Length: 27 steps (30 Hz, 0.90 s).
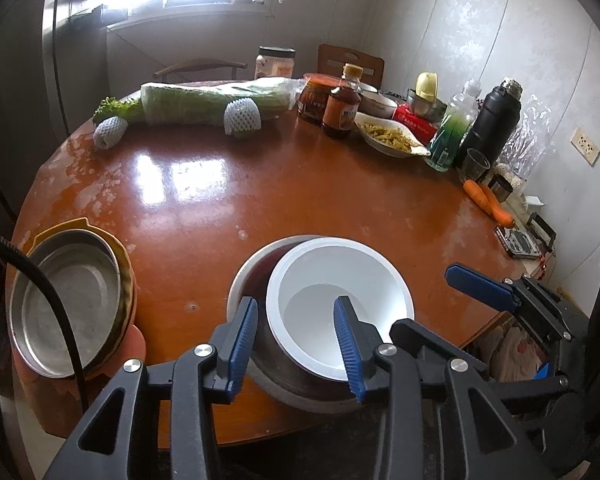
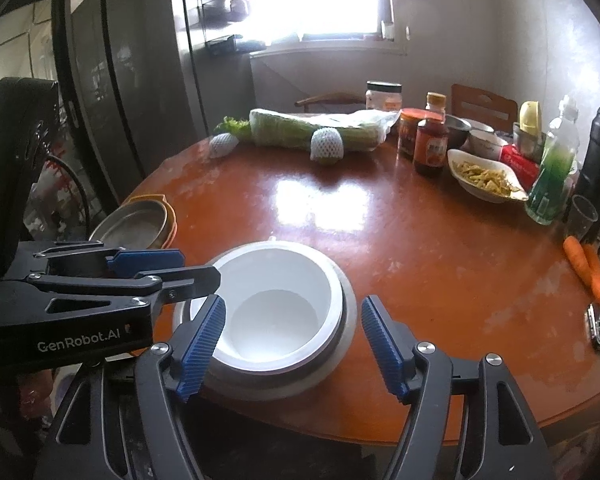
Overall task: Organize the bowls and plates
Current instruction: 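Grasp the steel bowl stack rim with the left gripper while the right gripper steadies it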
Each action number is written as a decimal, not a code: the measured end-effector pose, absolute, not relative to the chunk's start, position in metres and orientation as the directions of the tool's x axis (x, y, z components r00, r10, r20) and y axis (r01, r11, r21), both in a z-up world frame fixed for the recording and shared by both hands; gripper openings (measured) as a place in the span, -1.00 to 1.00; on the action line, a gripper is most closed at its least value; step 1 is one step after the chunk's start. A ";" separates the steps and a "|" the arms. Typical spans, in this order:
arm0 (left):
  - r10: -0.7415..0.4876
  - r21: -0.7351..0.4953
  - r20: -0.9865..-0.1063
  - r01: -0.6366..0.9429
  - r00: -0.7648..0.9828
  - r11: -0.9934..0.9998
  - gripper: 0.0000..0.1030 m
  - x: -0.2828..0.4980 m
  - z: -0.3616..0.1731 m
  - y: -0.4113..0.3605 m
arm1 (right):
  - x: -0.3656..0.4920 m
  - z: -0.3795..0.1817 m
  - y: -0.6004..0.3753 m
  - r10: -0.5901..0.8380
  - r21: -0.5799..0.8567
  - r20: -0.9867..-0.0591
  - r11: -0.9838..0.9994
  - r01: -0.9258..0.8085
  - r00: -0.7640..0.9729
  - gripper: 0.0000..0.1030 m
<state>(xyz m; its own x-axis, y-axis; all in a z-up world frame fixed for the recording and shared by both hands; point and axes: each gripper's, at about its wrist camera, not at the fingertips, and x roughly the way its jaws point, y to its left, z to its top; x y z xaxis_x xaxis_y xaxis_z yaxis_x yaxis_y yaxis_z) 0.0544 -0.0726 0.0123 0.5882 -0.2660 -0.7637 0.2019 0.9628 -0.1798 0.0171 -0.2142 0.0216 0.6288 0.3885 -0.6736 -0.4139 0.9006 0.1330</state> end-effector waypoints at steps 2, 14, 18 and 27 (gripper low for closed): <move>-0.263 -0.177 -0.757 0.199 0.598 0.964 -0.19 0.052 0.016 -0.070 | 0.016 0.024 -0.215 0.389 0.133 -0.669 0.901 -0.413 0.633 0.41; -0.234 -0.165 -0.740 0.167 0.630 0.972 0.07 0.047 0.025 -0.058 | 0.012 0.035 -0.223 0.380 0.128 -0.652 0.908 -0.398 0.656 0.44; -0.224 -0.170 -0.745 0.146 0.629 0.975 0.13 0.048 0.022 -0.053 | 0.012 0.035 -0.224 0.374 0.126 -0.654 0.911 -0.392 0.658 0.45; -0.240 -0.202 -0.760 0.131 0.604 0.970 0.31 0.056 0.008 -0.050 | 0.019 0.024 -0.229 0.363 0.140 -0.673 0.918 -0.371 0.645 0.46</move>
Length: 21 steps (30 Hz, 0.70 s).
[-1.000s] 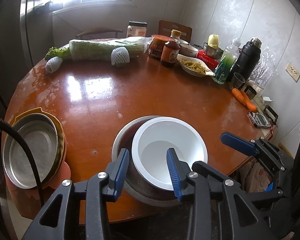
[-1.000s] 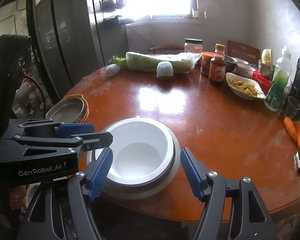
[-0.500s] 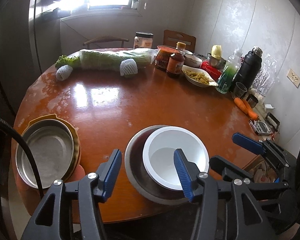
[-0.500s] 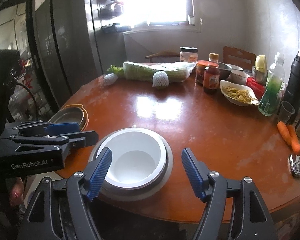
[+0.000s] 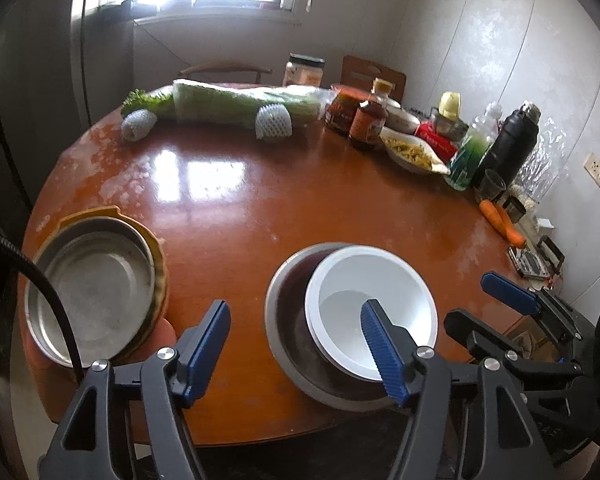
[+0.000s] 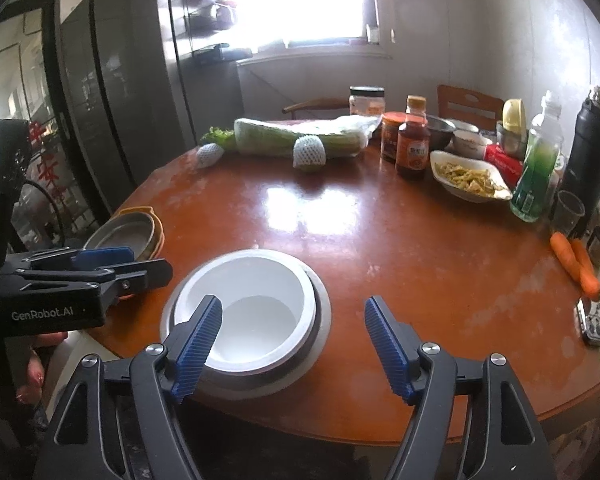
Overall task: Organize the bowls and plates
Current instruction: 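Grasp the steel bowl stack rim with the left gripper while the right gripper steadies it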
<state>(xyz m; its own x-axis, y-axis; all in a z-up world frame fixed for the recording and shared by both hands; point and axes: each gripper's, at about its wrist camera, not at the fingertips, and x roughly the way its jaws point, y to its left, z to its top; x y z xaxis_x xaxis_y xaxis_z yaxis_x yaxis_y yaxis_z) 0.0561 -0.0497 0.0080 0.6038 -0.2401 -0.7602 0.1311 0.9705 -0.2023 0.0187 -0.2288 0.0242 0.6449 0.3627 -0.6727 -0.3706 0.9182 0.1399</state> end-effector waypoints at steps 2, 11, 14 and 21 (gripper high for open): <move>-0.236 -0.201 -0.773 0.126 0.589 0.972 0.32 0.060 0.001 -0.053 | 0.021 0.019 -0.228 0.363 0.148 -0.684 0.918 -0.367 0.633 0.46; -0.239 -0.211 -0.793 0.116 0.561 0.971 0.36 0.071 -0.017 -0.055 | 0.034 -0.005 -0.226 0.393 0.208 -0.716 0.909 -0.361 0.577 0.46; -0.237 -0.213 -0.801 0.108 0.550 0.971 0.37 0.076 -0.023 -0.053 | 0.039 -0.010 -0.226 0.399 0.221 -0.722 0.907 -0.358 0.565 0.46; -0.234 -0.218 -0.823 0.092 0.518 0.972 0.39 0.088 -0.042 -0.053 | 0.051 -0.024 -0.224 0.413 0.250 -0.736 0.902 -0.351 0.537 0.46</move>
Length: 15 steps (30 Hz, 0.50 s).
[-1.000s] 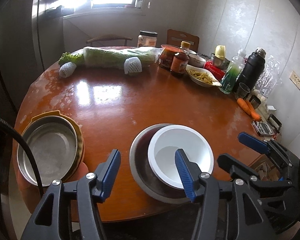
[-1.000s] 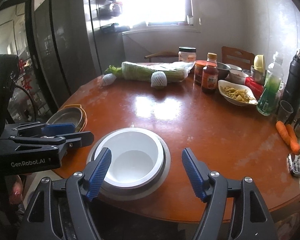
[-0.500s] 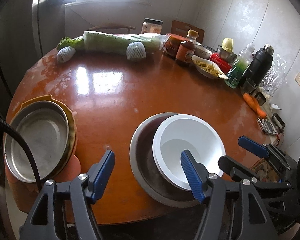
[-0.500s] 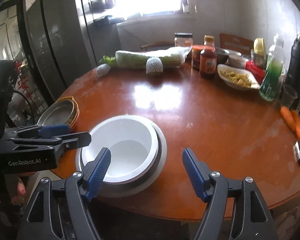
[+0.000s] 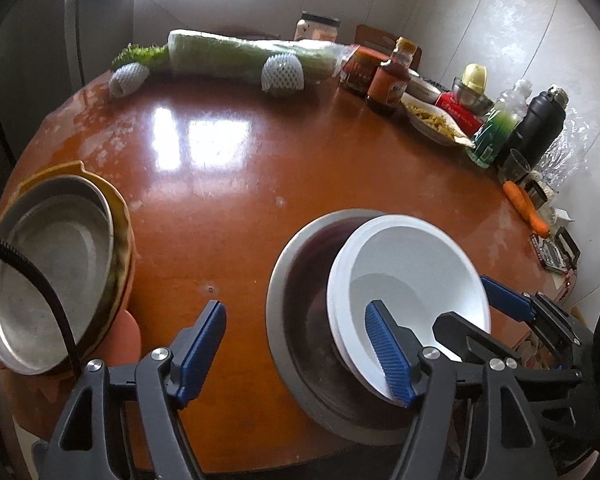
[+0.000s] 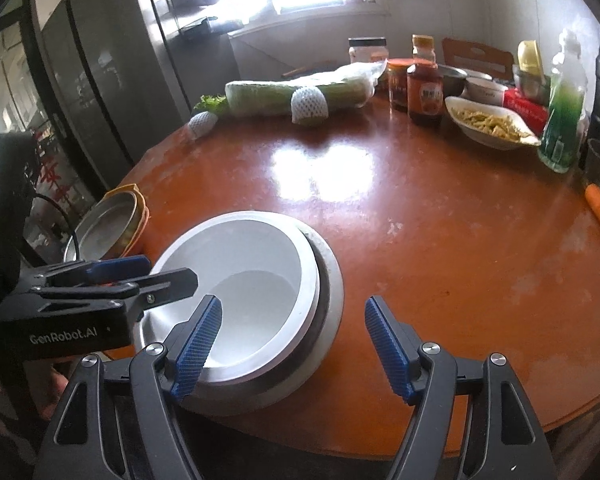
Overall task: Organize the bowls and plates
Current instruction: 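Grasp the steel bowl stack rim with the left gripper while the right gripper steadies it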
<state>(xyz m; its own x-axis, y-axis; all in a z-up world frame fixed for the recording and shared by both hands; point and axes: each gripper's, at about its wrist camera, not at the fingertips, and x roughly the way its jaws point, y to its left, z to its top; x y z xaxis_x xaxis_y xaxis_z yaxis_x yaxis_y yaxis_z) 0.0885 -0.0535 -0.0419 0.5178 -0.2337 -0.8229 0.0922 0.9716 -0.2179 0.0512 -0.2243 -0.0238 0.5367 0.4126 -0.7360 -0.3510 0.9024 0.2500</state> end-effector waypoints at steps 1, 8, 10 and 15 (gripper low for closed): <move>-0.240 -0.224 -0.824 0.094 0.513 0.970 0.41 0.090 -0.044 -0.054 | 0.053 -0.026 -0.224 0.414 0.254 -0.739 0.902 -0.349 0.532 0.46; -0.256 -0.229 -0.830 0.115 0.495 0.967 0.42 0.093 -0.053 -0.057 | 0.059 -0.039 -0.225 0.457 0.319 -0.746 0.884 -0.343 0.485 0.46; -0.265 -0.240 -0.838 0.114 0.477 0.964 0.42 0.095 -0.059 -0.058 | 0.060 -0.041 -0.224 0.466 0.328 -0.743 0.879 -0.347 0.480 0.46; -0.288 -0.257 -0.826 0.130 0.485 0.958 0.25 0.096 -0.060 -0.057 | 0.061 -0.044 -0.222 0.509 0.365 -0.726 0.855 -0.368 0.462 0.36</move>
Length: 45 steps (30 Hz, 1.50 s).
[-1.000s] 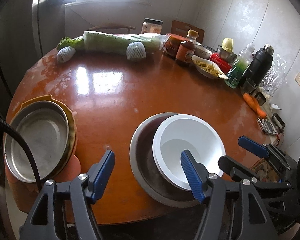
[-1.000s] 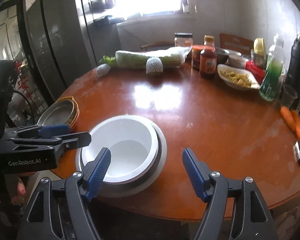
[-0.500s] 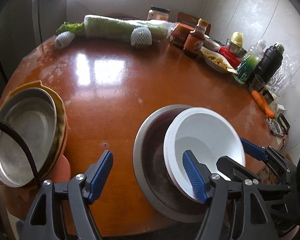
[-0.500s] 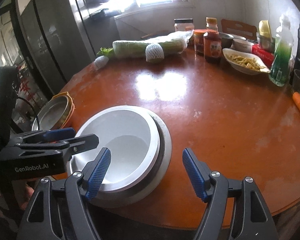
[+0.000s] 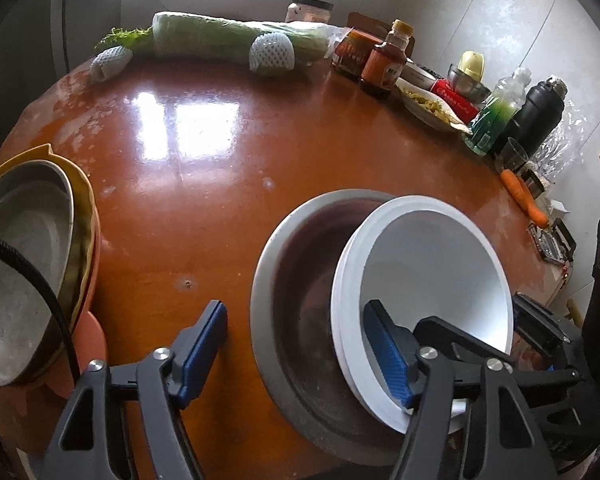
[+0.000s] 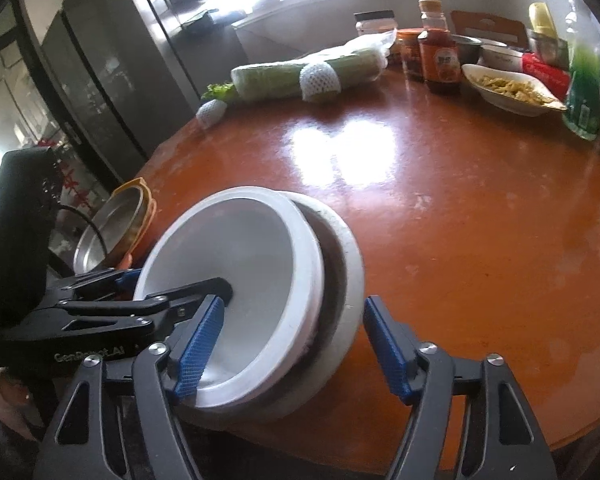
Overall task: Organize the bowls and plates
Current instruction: 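Grasp the steel bowl stack rim with the left gripper while the right gripper steadies it, then lift the bowl stack with both grippers toward the steel plate stack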
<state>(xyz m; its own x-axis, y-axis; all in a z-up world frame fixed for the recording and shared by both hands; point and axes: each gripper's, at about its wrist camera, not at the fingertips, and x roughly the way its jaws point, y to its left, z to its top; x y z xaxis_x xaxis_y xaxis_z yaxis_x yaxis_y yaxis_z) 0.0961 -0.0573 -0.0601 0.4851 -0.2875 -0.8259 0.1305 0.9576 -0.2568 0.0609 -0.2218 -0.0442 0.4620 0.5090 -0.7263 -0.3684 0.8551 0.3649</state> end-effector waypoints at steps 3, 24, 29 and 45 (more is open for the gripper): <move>-0.319 -0.281 -0.816 0.152 0.482 0.948 -0.03 0.095 -0.059 -0.060 | 0.059 -0.040 -0.218 0.510 0.349 -0.719 0.853 -0.389 0.472 0.25; -0.314 -0.280 -0.794 0.145 0.520 0.949 -0.14 0.080 -0.041 -0.055 | 0.051 -0.021 -0.210 0.480 0.297 -0.713 0.867 -0.400 0.512 0.20; -0.314 -0.281 -0.786 0.143 0.533 0.949 -0.14 0.076 -0.034 -0.051 | 0.047 -0.014 -0.207 0.478 0.284 -0.707 0.867 -0.409 0.521 0.20; -0.304 -0.290 -0.763 0.118 0.571 0.950 -0.14 0.062 -0.015 -0.028 | 0.040 0.009 -0.185 0.486 0.251 -0.690 0.855 -0.453 0.536 0.20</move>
<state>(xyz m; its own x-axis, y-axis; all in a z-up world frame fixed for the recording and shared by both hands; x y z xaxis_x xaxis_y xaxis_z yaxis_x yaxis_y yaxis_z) 0.0618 -0.0282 -0.0151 0.5712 -0.3037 -0.7625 0.1182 0.9498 -0.2897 0.0395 -0.1853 0.0087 0.5362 0.4864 -0.6899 -0.4527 0.8555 0.2513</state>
